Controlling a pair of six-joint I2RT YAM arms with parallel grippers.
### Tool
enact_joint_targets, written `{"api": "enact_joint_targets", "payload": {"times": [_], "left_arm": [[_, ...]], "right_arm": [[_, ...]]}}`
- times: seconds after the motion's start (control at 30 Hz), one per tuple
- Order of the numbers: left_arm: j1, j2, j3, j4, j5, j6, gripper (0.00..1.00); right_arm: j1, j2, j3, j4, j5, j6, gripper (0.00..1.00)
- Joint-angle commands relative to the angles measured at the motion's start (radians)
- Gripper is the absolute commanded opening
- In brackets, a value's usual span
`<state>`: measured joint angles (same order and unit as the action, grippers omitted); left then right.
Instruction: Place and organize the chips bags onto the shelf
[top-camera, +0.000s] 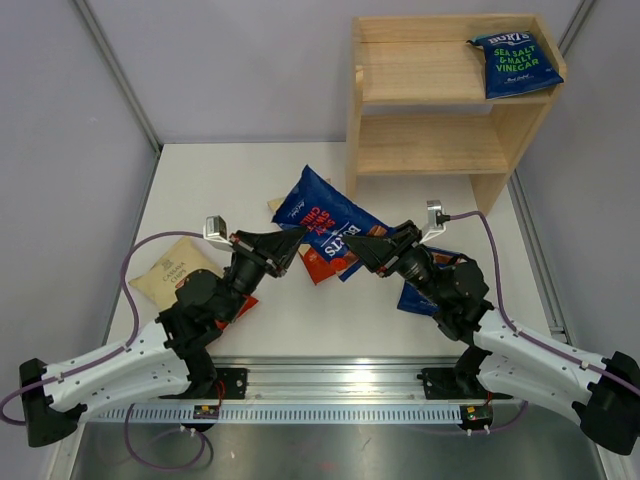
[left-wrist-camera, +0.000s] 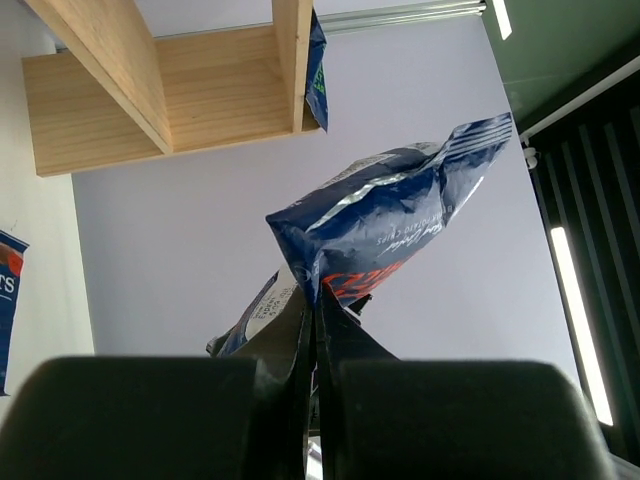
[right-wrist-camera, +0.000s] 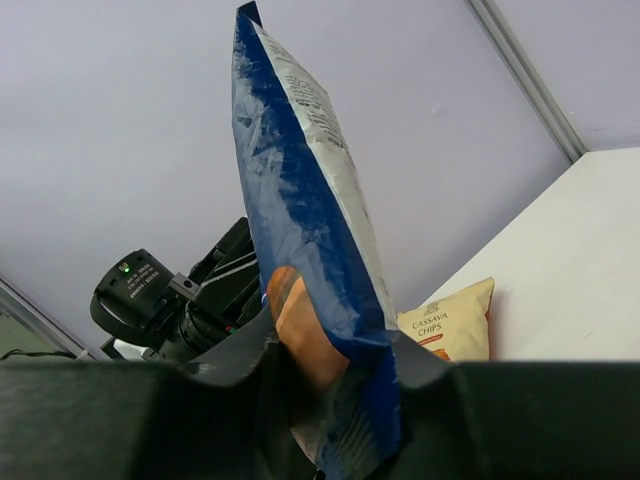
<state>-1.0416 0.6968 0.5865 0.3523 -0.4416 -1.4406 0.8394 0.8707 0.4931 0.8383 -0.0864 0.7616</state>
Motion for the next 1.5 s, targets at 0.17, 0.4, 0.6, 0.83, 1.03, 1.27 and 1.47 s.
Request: {"api": "enact_joint_targets", "payload": {"times": [0.17, 0.4, 0.6, 0.83, 1.03, 1.27, 1.47], "left_arm": [[-0.003, -0.052, 0.194, -0.383, -0.210, 0.209, 0.63], [-0.001, -0.086, 0.344, -0.723, -0.387, 0.455, 0.86], [-0.001, -0.088, 0.499, -1.008, -0.419, 0.666, 0.89], [-0.001, -0.091, 0.644, -1.289, -0.407, 0.789, 0.89], [-0.001, -0.157, 0.616, -1.342, -0.393, 0.864, 0.89], [-0.001, -0.226, 0.518, -1.294, -0.416, 0.914, 0.90], [-0.001, -0.243, 0.437, -1.241, -0.408, 0.927, 0.90]], "right_arm": [[0.001, -0.059, 0.111, -0.190, 0.135, -0.004, 0.17], [-0.002, -0.133, 0.273, -0.493, 0.294, 0.016, 0.14], [-0.094, -0.064, 0.610, -0.832, 0.454, 0.015, 0.12], [-0.353, 0.177, 1.088, -1.142, 0.427, 0.074, 0.11], [-0.467, 0.379, 1.398, -1.264, 0.430, 0.108, 0.11], [-0.606, 0.568, 1.636, -1.358, 0.352, 0.211, 0.10], [-0.700, 0.741, 1.804, -1.479, 0.277, 0.288, 0.11]]}}
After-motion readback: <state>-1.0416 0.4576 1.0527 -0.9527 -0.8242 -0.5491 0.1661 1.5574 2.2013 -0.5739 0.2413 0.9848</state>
